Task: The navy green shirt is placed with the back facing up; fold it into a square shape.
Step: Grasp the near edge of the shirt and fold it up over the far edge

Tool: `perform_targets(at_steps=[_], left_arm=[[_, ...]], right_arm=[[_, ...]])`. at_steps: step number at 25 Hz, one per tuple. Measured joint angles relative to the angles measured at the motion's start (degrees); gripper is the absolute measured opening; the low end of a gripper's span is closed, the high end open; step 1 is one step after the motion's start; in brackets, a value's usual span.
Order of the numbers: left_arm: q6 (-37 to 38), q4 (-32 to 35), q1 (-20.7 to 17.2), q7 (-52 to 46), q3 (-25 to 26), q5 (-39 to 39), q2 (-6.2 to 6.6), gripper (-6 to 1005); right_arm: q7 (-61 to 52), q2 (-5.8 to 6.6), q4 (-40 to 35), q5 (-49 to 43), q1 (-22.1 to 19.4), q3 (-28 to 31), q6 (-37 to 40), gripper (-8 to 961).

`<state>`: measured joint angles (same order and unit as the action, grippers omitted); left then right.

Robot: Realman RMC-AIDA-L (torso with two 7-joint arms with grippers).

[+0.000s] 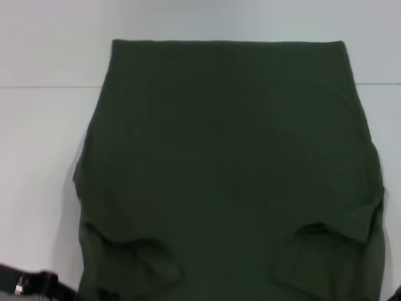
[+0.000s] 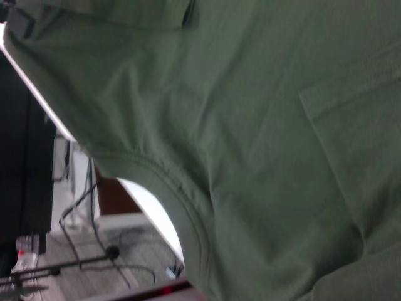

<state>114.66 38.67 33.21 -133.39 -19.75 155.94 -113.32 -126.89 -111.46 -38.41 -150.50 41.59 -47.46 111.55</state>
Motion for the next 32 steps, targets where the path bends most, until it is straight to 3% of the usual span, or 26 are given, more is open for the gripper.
perform_targets(at_steps=[8,12,17,22,25,32], left_arm=[[1.7,-0.2,-0.8,0.2,-0.1,0.1,-0.67,45],[0.7,-0.3,0.1,0.5,4.2,-6.2,0.03,45],[-5.2,-1.1,1.3,-0.9,8.8,-14.8,1.04,45],[-14.2,-3.5,1.1,-0.3,9.8,-24.6,0.85,45],[-19.2,-6.0,0.8,1.8,9.9,-29.1,0.34,46],[-30.0,-11.0,1.5,9.5,9.5,-36.0,-2.10,46]], right_arm=[[0.5,-0.15,-0.1,0.3,-0.7,0.0,-1.3,50],[0.1,0.26,-0.3,0.4,-0.5,8.8,-2.3,50],[-0.5,2.12,-2.2,2.8,-0.7,24.1,-2.9,49],[-2.2,3.31,-2.5,11.4,-3.2,28.3,-8.4,49],[-2.4,2.76,-2.0,15.8,-5.0,28.5,-13.5,49],[1.8,-0.21,0.7,21.2,-7.7,28.6,-27.4,50]])
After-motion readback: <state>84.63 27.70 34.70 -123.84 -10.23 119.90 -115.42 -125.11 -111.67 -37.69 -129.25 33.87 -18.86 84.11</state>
